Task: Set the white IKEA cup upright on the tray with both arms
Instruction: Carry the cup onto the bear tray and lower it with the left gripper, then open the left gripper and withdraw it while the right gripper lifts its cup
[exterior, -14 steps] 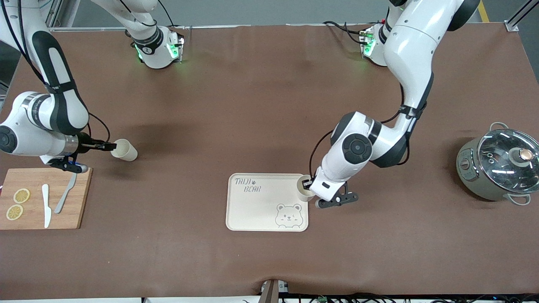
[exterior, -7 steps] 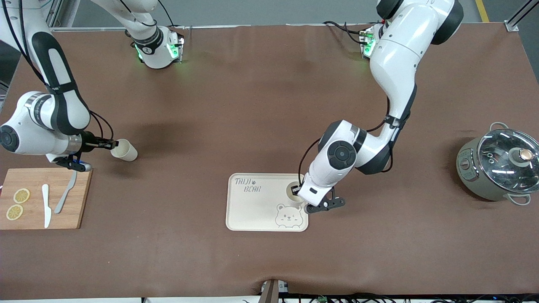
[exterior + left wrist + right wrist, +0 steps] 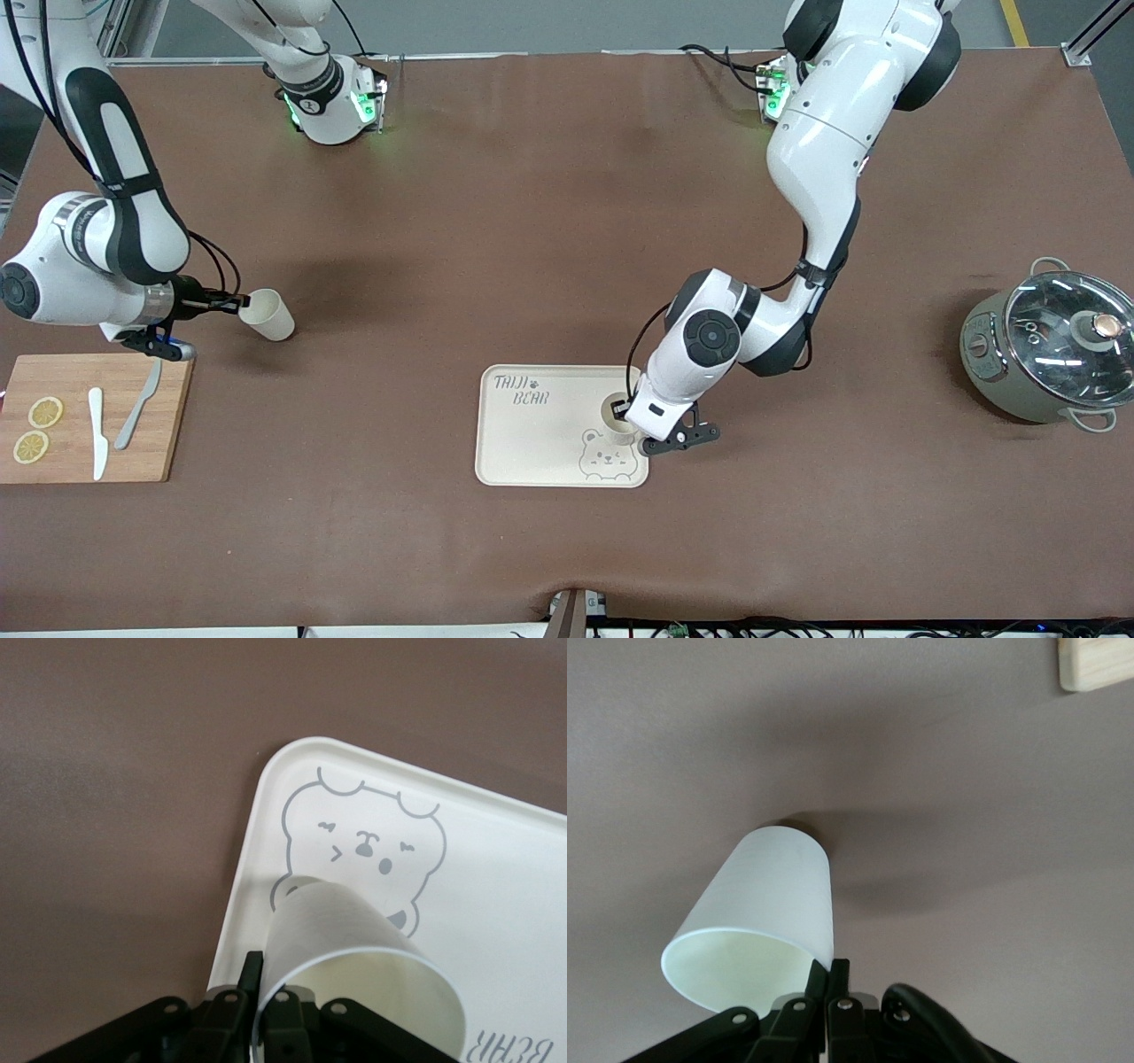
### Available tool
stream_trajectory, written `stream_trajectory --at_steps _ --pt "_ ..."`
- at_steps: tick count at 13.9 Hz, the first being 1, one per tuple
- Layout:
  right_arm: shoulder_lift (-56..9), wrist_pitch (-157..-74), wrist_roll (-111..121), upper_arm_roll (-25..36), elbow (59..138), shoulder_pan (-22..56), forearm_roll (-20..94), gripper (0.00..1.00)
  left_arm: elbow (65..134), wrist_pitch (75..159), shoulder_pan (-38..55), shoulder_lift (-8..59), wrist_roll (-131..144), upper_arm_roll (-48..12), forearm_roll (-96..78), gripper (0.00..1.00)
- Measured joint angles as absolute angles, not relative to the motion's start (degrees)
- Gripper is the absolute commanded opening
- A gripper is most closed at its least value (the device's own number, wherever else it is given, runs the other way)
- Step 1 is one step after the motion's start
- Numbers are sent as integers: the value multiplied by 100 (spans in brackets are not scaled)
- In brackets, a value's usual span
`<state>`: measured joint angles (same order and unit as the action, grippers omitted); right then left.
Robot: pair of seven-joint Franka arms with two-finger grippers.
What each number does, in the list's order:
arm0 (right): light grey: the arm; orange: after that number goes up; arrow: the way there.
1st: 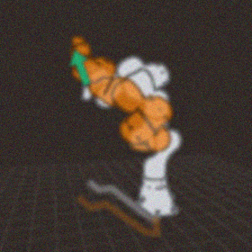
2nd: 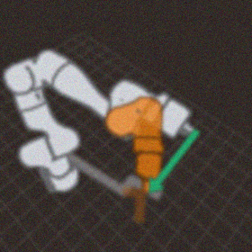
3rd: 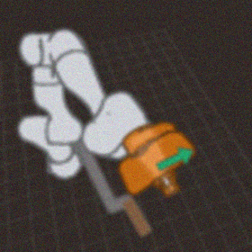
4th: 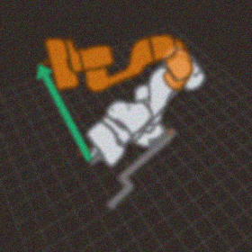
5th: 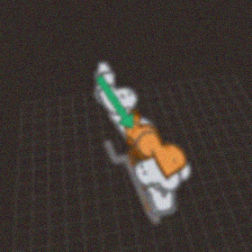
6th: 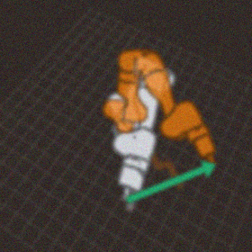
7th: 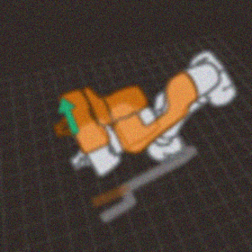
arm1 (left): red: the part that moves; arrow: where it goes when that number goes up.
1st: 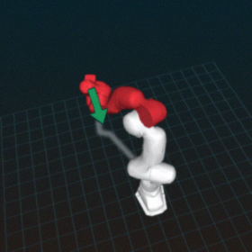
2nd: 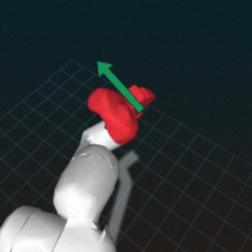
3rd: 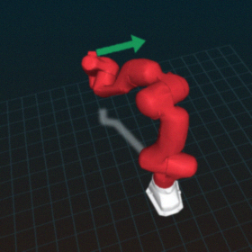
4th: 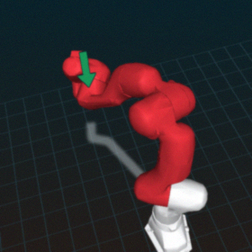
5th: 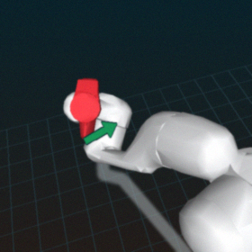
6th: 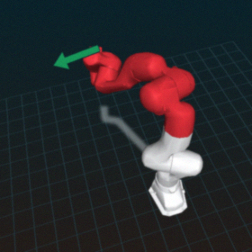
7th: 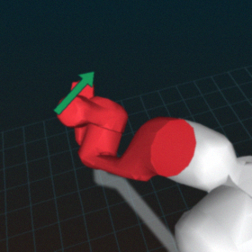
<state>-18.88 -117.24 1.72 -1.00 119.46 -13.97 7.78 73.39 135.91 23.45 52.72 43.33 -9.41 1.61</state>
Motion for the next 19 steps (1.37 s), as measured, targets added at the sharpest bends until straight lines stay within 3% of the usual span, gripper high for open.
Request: stream_trajectory --at_steps 8,12,19 --pt "-1791 -10968 -53 -137 10885 -1354 1382 0 7082 13548 2335 5108 4334 -866 161 100" --pt "-1788 -10234 -1092 -163 10119 -1012 1434 0 7038 12868 2093 4489 4333 -820 161 100" --pt "-1825 -10206 -2838 -184 9610 -116 1448 0 7054 11393 1488 3353 4161 -813 161 100"
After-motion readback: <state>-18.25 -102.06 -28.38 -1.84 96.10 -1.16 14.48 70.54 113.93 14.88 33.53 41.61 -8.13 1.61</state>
